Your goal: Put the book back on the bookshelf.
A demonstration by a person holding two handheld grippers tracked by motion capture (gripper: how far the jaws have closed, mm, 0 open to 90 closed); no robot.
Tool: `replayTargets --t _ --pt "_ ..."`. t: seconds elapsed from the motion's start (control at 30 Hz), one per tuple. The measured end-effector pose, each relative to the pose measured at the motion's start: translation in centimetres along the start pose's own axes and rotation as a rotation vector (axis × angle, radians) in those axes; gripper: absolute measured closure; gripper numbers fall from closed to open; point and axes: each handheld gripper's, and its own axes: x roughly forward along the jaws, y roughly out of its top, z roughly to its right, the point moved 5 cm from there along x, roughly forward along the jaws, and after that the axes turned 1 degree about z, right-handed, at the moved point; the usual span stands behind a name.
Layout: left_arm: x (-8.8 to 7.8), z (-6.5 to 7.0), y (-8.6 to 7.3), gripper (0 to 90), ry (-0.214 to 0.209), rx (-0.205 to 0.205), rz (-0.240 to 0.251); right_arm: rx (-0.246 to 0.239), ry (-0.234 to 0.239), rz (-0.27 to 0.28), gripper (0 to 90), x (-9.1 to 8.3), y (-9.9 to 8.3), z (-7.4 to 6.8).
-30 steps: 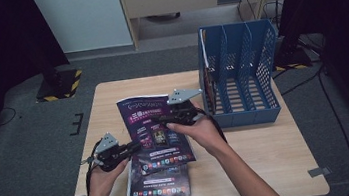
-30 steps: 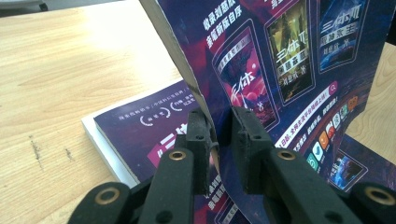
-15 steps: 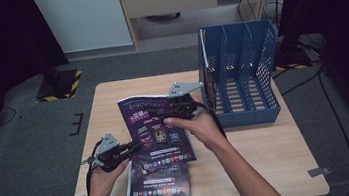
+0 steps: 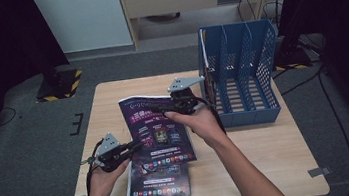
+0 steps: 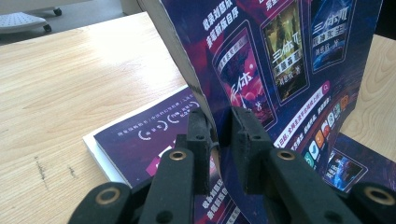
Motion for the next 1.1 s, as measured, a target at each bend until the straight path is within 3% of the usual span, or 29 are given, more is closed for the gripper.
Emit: replayTargets --t 0.27,0.33,0.5,0.63,0.83,0.97,1.1 --pt "0.0 0.0 0.0 77.3 0.001 0.010 0.000 0.004 -0.003 -0.027 76.4 0.2 0.2 -0.1" --pt "0.0 0.0 0.0 77.3 -0.001 0.010 0.003 0.006 -0.011 -0.027 81.3 0.2 0.2 0.0" --pt "0.0 0.0 -0.1 75.1 0.012 0.003 0.005 -0.006 -0.034 -0.010 82.4 0.1 0.2 0.1" --pt "0.1 -0.6 -0.4 64.9 0.055 -0.025 0.026 -0.014 -0.027 0.006 82.5 -0.2 0.4 -0.2" --pt "0.2 -1.7 -1.3 39.0 0.117 -0.062 -0.021 -0.037 -0.034 0.082 82.6 -1.1 1.6 -0.3" --pt "0.2 -2.3 -1.6 26.7 0.156 -0.076 -0.033 -0.061 -0.053 0.127 82.5 -1.7 2.4 -0.4" --pt "0.3 -2.7 -2.0 20.1 0.178 -0.086 -0.066 -0.086 -0.079 0.153 82.5 -2.1 2.9 -0.4"
